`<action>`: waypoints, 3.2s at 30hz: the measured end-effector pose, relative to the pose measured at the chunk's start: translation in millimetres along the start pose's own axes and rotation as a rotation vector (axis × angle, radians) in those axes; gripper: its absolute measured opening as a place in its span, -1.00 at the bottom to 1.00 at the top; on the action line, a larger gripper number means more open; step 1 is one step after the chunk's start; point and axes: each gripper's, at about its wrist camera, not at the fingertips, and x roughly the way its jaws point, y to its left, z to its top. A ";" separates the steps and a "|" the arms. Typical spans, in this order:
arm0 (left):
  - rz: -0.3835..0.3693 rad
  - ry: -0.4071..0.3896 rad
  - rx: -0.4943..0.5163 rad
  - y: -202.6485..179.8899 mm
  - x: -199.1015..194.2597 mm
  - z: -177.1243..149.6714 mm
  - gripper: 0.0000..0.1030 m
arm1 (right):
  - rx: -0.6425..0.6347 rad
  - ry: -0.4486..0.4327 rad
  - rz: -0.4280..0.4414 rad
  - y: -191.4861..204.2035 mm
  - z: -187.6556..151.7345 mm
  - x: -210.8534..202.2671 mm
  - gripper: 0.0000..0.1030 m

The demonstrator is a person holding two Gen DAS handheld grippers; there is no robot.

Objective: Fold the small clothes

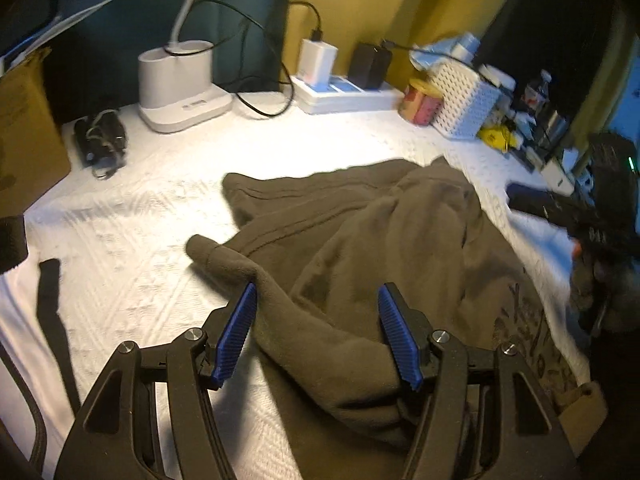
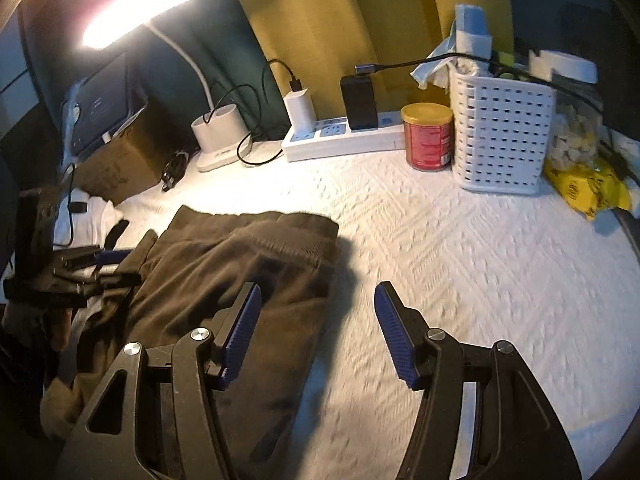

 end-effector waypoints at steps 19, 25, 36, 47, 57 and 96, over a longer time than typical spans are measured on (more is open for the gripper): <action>0.005 -0.250 0.160 -22.3 -48.1 36.1 -0.90 | 0.007 -0.105 0.062 -6.8 27.8 12.4 -0.77; 0.029 -0.251 0.187 -7.5 -24.5 57.8 -0.90 | 0.041 -0.108 0.036 -19.3 28.6 15.2 -0.78; 0.099 -0.106 0.117 18.9 9.9 42.1 -0.86 | 0.055 -0.028 -0.026 -23.1 21.4 41.2 -0.77; 0.146 -0.190 0.091 -7.7 -30.0 38.0 0.35 | 0.066 -0.076 -0.072 -20.2 8.4 -5.5 -0.23; 0.056 -0.126 0.200 -84.4 -30.2 13.3 0.35 | 0.091 -0.082 -0.074 -14.9 -29.5 -51.8 -0.23; 0.170 -0.140 0.316 -162.9 -71.7 -73.8 -0.91 | 0.114 -0.085 -0.027 3.0 -116.1 -116.4 -0.23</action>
